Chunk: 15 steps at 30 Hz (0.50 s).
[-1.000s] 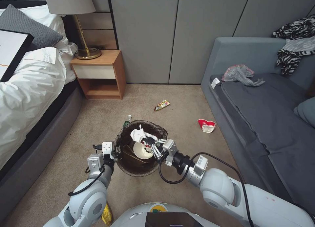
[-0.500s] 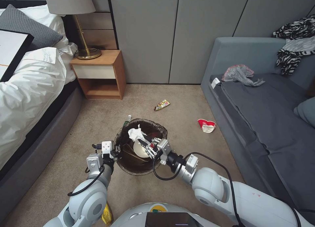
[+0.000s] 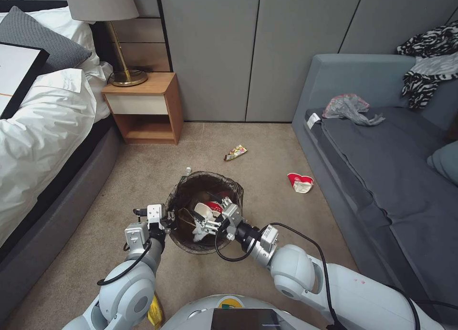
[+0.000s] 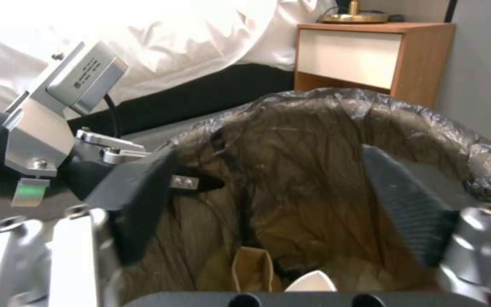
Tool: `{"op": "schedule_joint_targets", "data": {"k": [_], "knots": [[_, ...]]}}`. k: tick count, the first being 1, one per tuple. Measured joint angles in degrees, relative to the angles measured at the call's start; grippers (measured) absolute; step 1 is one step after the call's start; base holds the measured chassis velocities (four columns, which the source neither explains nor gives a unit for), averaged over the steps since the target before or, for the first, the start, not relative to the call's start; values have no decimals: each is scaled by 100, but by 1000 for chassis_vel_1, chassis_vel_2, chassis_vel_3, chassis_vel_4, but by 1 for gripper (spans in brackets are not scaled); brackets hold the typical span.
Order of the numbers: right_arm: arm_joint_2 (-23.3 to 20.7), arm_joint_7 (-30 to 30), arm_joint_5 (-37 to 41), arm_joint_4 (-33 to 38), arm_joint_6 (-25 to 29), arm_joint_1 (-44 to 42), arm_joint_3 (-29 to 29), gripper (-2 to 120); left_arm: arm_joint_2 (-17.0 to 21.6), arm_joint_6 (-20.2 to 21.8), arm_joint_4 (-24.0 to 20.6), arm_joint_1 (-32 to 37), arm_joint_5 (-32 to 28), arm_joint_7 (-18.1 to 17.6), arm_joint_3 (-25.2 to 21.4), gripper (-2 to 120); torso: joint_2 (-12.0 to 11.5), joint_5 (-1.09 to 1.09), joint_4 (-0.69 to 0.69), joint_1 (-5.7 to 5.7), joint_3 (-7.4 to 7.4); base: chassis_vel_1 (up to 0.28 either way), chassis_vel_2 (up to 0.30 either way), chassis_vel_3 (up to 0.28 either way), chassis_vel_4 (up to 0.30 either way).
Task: Pick up the trash bin, then pick up the garbage from the floor and place it into the trash bin.
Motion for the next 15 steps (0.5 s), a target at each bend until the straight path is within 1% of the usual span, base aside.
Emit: {"op": "schedule_joint_targets", "data": {"k": [1,2,3,8,15], "knots": [[1,6,0,0,-2,7,-5,86,0,0,0,-1,-1,0,0,0,0,0,0,0,0,0,0,0,0],[2,19,0,0,-8,15,-8,92,0,-2,0,-3,-4,0,0,0,0,0,0,0,0,0,0,0,0],[2,24,0,1,-11,18,-9,96,0,-3,0,-5,-5,-1,0,0,0,0,0,0,0,0,0,0,0],[-3,41,0,5,-16,18,-9,100,0,-4,0,-16,-14,-3,5,0,0,0,0,0,0,0,0,0,0],[-23,94,-21,45,-21,-44,27,100,16,-10,10,-42,-36,-17,13,0,0,0,0,0,0,0,0,0,0]]}}
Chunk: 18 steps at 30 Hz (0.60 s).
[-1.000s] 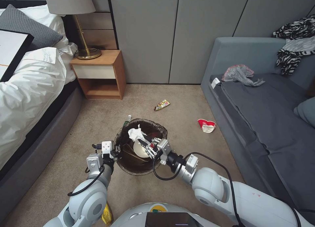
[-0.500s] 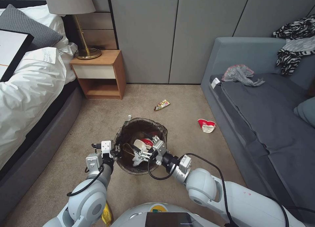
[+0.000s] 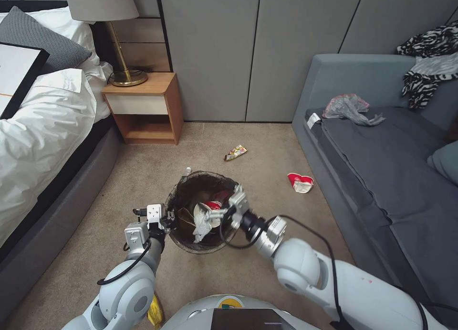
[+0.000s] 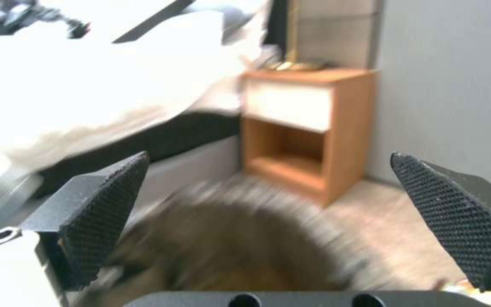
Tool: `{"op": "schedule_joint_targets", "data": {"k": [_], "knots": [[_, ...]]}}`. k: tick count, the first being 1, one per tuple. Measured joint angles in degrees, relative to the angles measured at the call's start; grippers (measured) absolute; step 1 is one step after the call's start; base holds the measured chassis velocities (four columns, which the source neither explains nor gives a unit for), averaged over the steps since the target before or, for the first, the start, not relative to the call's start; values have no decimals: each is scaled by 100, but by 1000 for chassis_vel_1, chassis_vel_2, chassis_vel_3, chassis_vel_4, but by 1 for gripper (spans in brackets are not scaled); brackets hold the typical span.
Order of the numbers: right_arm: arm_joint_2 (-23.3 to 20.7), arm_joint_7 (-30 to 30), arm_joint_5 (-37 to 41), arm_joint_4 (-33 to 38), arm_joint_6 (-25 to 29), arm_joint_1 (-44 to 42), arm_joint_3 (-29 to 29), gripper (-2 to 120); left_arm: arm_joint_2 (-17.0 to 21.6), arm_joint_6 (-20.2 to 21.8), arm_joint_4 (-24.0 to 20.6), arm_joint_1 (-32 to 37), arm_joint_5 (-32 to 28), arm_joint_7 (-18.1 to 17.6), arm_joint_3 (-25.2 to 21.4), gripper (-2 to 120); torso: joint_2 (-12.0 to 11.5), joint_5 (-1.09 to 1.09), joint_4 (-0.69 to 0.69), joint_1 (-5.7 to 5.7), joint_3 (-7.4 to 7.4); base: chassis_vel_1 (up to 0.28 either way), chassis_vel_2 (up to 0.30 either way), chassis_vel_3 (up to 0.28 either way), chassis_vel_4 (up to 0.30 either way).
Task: Pick up the trash bin, then pick up the garbage from the floor and place it into the trash bin.
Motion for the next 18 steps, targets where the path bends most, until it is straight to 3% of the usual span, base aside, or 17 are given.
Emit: {"op": "schedule_joint_targets", "data": {"k": [5,8,9,11,12,13,15,18], "knots": [[29,83,14,126,-4,-94,239,100,4,-9,2,11,-4,-8,-10,0,0,0,0,0,0,0,0,0,0],[118,395,188,385,-127,-171,970,100,-2,-25,2,63,5,-6,-21,0,0,1,0,0,-1,0,0,0,0],[118,395,188,385,-127,-171,970,100,-2,-25,2,63,5,-6,-21,0,0,1,0,0,-1,0,0,0,0],[176,713,326,525,-304,-216,1437,100,-5,-47,0,87,21,4,-30,0,0,1,1,0,-1,0,0,0,0],[254,1059,369,583,-540,-393,2063,100,-17,-69,0,107,53,17,-31,0,0,1,2,0,-1,0,0,0,0],[254,1059,369,583,-540,-393,2063,100,-17,-69,0,107,53,17,-31,0,0,1,2,0,-1,0,0,0,0],[442,1574,330,610,-882,-1010,3242,100,-26,-106,33,98,94,42,-34,0,0,1,-2,0,0,0,0,0,0],[539,1664,254,602,-926,-1289,3684,100,-32,-122,59,86,120,60,-37,0,0,1,-1,0,-1,0,0,0,0]]}}
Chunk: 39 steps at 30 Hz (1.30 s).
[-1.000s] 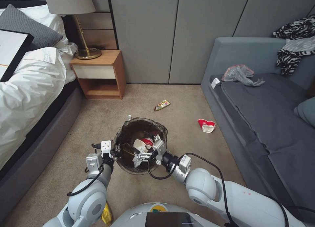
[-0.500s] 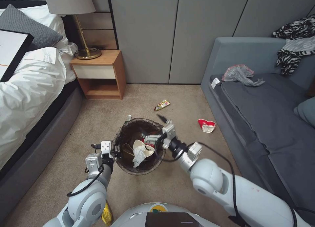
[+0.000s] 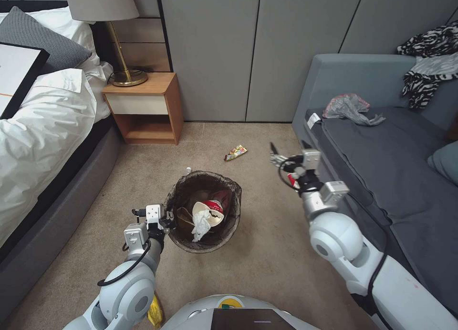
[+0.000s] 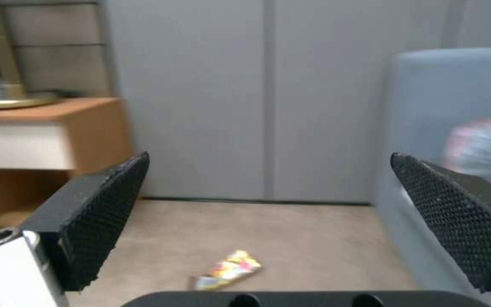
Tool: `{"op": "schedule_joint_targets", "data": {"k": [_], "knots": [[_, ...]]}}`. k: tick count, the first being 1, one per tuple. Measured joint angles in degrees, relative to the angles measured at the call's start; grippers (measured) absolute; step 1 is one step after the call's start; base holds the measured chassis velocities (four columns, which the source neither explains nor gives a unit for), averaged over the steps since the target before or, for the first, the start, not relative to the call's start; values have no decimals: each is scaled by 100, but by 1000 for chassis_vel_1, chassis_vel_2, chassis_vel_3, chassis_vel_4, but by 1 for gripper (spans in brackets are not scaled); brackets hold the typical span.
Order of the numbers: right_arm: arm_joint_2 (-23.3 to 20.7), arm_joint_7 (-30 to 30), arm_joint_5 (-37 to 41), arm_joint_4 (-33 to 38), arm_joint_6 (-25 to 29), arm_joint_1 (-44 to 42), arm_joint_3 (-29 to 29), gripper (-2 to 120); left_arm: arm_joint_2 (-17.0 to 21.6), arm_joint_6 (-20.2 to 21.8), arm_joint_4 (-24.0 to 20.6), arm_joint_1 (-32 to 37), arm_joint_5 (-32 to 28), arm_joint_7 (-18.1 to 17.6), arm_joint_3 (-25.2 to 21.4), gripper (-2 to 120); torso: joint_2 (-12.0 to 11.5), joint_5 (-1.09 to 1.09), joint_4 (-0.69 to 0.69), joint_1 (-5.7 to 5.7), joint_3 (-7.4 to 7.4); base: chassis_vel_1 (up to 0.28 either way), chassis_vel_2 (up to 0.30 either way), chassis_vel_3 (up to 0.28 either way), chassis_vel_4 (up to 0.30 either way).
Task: Pick up the trash bin, then pick up the garbage from the floor and place it into the trash bin.
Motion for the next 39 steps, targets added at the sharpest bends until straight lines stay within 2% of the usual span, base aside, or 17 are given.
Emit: {"op": "schedule_joint_targets", "data": {"k": [1,2,3,5,6,9,10,13,14,18,28,39], "knots": [[148,76,-87,8,-63,-426,563,100,-11,-24,31,-16,31,21,-7,0,0,0,1,0,0,0,0,0,0],[248,102,-151,33,-104,-694,868,100,-17,-33,46,-25,42,28,-10,0,0,1,0,0,0,0,0,0,0],[248,102,-151,33,-104,-694,868,100,-17,-33,46,-25,42,28,-10,0,0,1,0,0,0,0,0,0,0],[563,76,-395,143,-194,-1401,1463,100,-32,-72,110,-46,79,44,-23,0,0,0,0,0,0,0,0,0,0],[563,76,-395,143,-194,-1401,1463,100,-32,-72,110,-46,79,44,-23,0,0,0,0,0,0,0,0,0,0],[1092,-59,-872,162,-146,-2072,1829,100,-48,-103,164,-53,87,53,-34,0,0,0,1,0,0,0,0,0,0],[1092,-59,-872,162,-146,-2072,1829,100,-48,-103,164,-53,87,53,-34,0,0,0,1,0,0,0,0,0,0],[1650,-129,-1521,35,92,-2540,1889,100,-57,-112,185,-70,87,58,-34,0,0,-1,1,0,0,0,0,0,0],[1650,-129,-1521,35,92,-2540,1889,100,-57,-112,185,-70,87,58,-34,0,0,-1,1,0,0,0,0,0,0],[2158,-175,-2028,-116,362,-2929,1825,100,-61,-122,192,-71,93,60,-32,0,0,-1,1,0,0,0,0,0,0],[2326,-260,-2228,-225,664,-3093,1783,100,-70,-137,200,-73,104,60,5,0,0,-1,2,0,0,0,0,0,0],[2314,-256,-2201,-193,674,-3086,1783,100,-41,-151,204,-69,105,58,14,0,0,-1,1,-1,0,-59,68,60,-55]]}}
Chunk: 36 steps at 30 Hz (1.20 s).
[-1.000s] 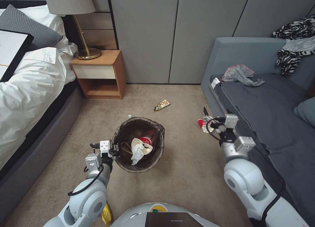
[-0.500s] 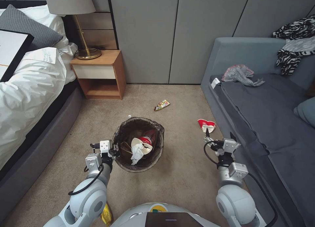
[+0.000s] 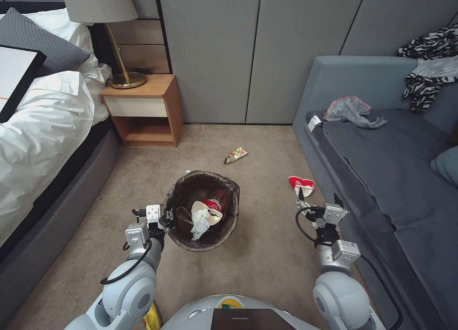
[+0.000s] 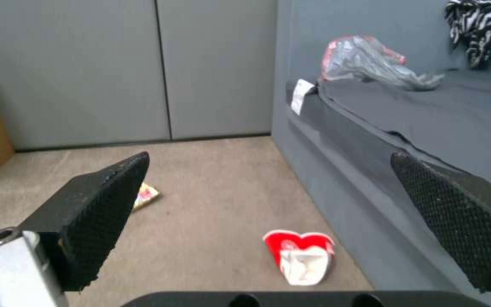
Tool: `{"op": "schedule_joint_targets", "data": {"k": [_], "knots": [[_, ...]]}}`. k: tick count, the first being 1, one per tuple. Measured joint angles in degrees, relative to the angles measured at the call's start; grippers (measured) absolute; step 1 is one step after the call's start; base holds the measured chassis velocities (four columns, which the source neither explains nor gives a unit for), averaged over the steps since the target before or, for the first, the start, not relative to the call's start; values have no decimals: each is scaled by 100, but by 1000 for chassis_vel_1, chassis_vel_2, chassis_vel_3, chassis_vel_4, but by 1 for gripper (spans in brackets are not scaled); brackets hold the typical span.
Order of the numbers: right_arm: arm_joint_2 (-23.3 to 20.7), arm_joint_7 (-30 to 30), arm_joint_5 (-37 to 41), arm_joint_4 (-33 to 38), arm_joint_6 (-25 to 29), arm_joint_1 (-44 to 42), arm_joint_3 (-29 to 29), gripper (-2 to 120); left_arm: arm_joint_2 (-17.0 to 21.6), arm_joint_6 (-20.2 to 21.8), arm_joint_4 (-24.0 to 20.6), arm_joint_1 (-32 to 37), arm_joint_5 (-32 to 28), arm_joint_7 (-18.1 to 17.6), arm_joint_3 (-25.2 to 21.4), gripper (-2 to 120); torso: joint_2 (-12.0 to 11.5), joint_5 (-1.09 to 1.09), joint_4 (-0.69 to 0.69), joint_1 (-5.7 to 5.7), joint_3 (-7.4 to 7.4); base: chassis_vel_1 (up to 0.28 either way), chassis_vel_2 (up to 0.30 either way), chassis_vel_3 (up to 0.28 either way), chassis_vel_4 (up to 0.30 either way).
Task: Pick up the trash bin, then pick up the garbage from the floor and place it into the trash bin.
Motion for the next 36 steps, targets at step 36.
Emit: {"op": "schedule_joint_targets", "data": {"k": [36], "knots": [[58,156,-49,-107,-34,198,-151,100,-50,-6,-16,8,12,-12,5,0,0,0,-1,1,0,-149,152,151,-152]]}}
